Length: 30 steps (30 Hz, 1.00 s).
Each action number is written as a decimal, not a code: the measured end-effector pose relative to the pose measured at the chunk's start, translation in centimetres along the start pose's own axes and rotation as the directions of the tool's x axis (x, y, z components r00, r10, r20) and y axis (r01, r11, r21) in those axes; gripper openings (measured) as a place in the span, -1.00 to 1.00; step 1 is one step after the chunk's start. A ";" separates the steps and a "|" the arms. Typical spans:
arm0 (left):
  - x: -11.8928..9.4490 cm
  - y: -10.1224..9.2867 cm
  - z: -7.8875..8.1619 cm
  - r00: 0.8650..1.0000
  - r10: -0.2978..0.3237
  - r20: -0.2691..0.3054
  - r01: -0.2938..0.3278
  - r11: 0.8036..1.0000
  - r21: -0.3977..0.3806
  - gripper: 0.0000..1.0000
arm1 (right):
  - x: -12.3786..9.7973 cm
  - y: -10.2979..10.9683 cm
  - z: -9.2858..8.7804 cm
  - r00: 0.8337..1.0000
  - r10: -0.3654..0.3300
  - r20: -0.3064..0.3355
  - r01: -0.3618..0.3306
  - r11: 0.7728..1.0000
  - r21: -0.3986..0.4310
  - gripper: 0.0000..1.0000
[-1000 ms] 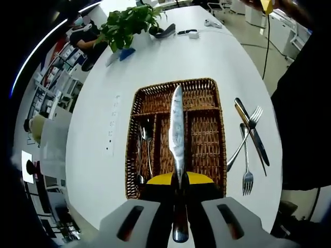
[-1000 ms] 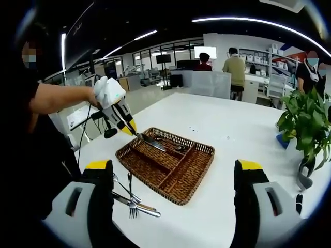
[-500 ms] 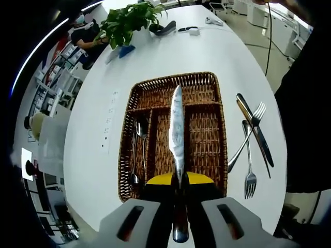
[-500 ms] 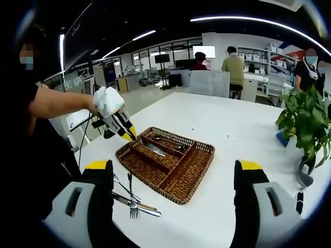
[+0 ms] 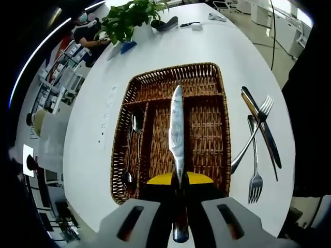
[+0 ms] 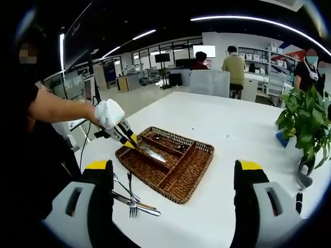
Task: Arrange the knives, forks, and spoons in their matching storage slots by inserting each utensil handle-first until every utensil is classified and aligned in the correct compartment
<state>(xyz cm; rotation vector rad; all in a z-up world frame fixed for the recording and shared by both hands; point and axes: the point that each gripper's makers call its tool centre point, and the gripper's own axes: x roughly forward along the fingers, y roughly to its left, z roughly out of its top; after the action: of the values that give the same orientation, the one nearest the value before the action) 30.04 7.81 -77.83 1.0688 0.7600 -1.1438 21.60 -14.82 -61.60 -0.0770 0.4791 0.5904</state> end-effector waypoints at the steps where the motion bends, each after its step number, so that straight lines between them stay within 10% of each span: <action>1: 0.2 -0.1 0.0 1.000 0.001 -0.001 -0.001 1.000 -0.001 -0.91 | 0.0 0.0 0.0 1.000 0.000 -0.001 0.000 1.000 -0.001 1.00; 30: 5.5 -2.1 -2.4 0.998 -0.046 -0.031 0.047 0.998 0.029 -0.90 | 0.1 -0.2 -0.6 1.000 -0.012 -0.022 0.013 1.000 0.017 1.00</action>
<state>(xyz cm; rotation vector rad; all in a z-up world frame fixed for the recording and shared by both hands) 29.63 8.06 -84.19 1.1004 0.7973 -1.1835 21.53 -15.04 -62.20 -0.0705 0.5044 0.5739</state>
